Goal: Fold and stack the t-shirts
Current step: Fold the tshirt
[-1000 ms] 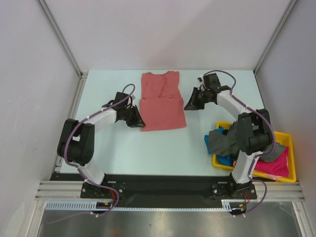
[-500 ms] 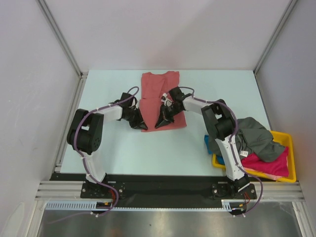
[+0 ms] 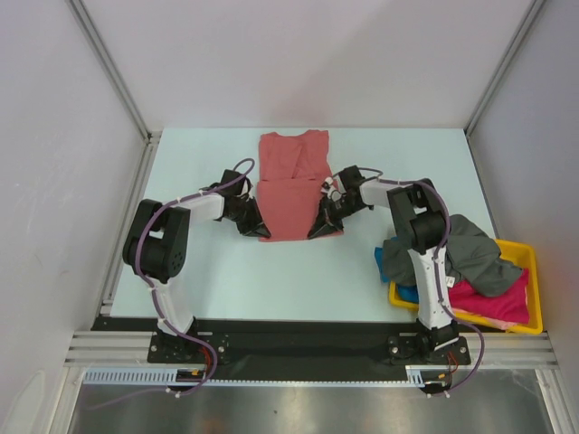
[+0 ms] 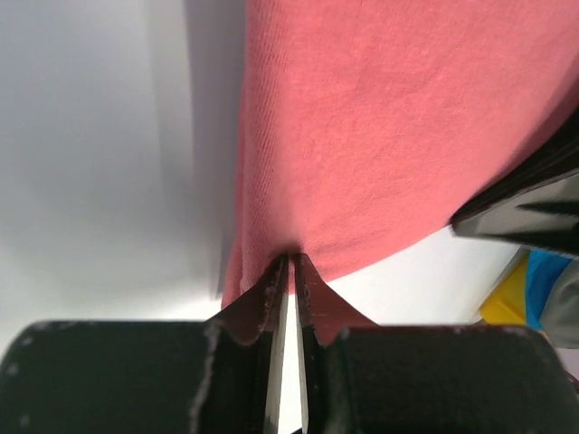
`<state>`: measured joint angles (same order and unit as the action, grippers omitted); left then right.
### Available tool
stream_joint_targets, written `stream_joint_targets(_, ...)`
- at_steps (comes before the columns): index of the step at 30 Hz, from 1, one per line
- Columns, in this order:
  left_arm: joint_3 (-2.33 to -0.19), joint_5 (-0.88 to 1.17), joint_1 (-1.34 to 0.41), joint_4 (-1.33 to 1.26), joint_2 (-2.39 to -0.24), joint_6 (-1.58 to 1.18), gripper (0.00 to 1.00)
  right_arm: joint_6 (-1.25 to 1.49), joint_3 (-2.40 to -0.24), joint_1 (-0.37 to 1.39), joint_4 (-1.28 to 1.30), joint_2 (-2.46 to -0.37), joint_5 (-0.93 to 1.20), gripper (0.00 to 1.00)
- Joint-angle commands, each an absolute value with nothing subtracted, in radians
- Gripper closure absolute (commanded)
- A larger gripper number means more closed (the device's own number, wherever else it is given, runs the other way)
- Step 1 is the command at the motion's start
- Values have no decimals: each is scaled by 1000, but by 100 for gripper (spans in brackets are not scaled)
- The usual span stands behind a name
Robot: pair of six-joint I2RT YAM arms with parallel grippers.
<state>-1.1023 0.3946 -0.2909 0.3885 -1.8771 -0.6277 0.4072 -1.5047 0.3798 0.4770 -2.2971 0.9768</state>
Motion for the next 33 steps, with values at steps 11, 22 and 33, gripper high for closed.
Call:
stream_joint_targets(11, -1051, 255, -296, 439, -1865, -537, 87, 334, -1289, 130, 621, -2129, 730, 100)
stream_joint_targets(22, -1017, 189, -307, 565, -1566, -502, 58, 446, -1148, 133, 513, -1868, 688, 72)
stream_joint_targets(33, -821, 390, -209, 273, -1689, -709, 47, 713, -1000, 175, 147, -1922, 718, 51)
